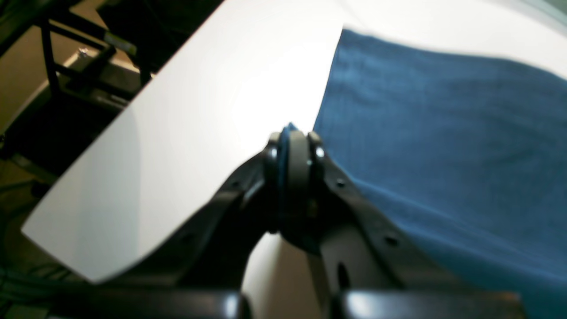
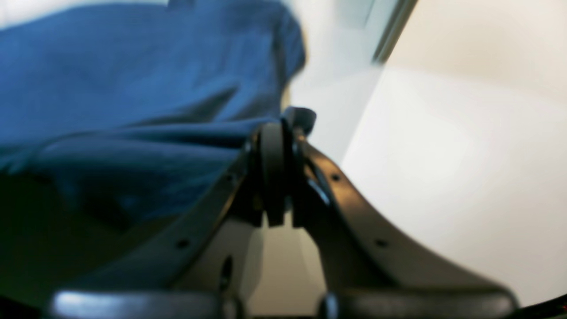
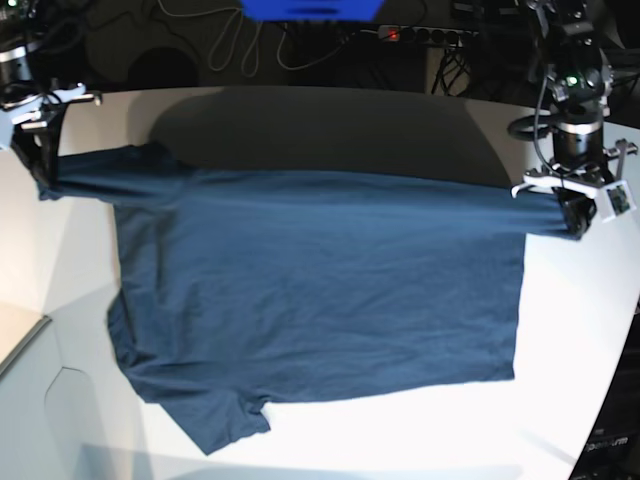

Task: Layout the t-shirt on the table in an organized manner, then fold the t-shirt properly
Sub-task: 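Pull the held shirt edge taut between both grippers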

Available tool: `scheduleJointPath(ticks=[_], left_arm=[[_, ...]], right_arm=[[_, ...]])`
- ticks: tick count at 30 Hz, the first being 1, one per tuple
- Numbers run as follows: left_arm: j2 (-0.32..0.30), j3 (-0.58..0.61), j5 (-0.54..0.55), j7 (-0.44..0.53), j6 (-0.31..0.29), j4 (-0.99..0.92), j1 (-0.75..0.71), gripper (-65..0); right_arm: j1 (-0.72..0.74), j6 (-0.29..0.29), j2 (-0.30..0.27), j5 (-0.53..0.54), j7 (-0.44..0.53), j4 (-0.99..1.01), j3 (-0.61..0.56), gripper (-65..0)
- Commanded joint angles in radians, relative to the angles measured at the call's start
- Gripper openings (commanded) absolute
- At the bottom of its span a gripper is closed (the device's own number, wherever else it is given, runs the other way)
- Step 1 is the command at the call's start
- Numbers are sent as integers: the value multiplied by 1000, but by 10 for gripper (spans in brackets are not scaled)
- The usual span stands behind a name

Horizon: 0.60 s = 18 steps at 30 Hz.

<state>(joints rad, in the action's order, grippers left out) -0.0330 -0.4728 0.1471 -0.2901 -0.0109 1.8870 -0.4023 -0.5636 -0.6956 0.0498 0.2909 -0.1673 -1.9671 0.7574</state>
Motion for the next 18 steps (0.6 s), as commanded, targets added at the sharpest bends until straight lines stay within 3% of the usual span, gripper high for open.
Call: scheduleJointPath(ticks=[1,6,18], left_arm=[[-8,-19,-2,32,6,39,-7,-650],[17,-91,-2,32,6,98,-2,-650],[-11,-192,-2,33,4,102,-1,-650]], right_arm=[[-6,-3,-11,29,27,-21,17,-650],[-16,-3,-11,29,19,-15,-8,-650],[-108,-3,-8,29,18,-11,-287,-650]])
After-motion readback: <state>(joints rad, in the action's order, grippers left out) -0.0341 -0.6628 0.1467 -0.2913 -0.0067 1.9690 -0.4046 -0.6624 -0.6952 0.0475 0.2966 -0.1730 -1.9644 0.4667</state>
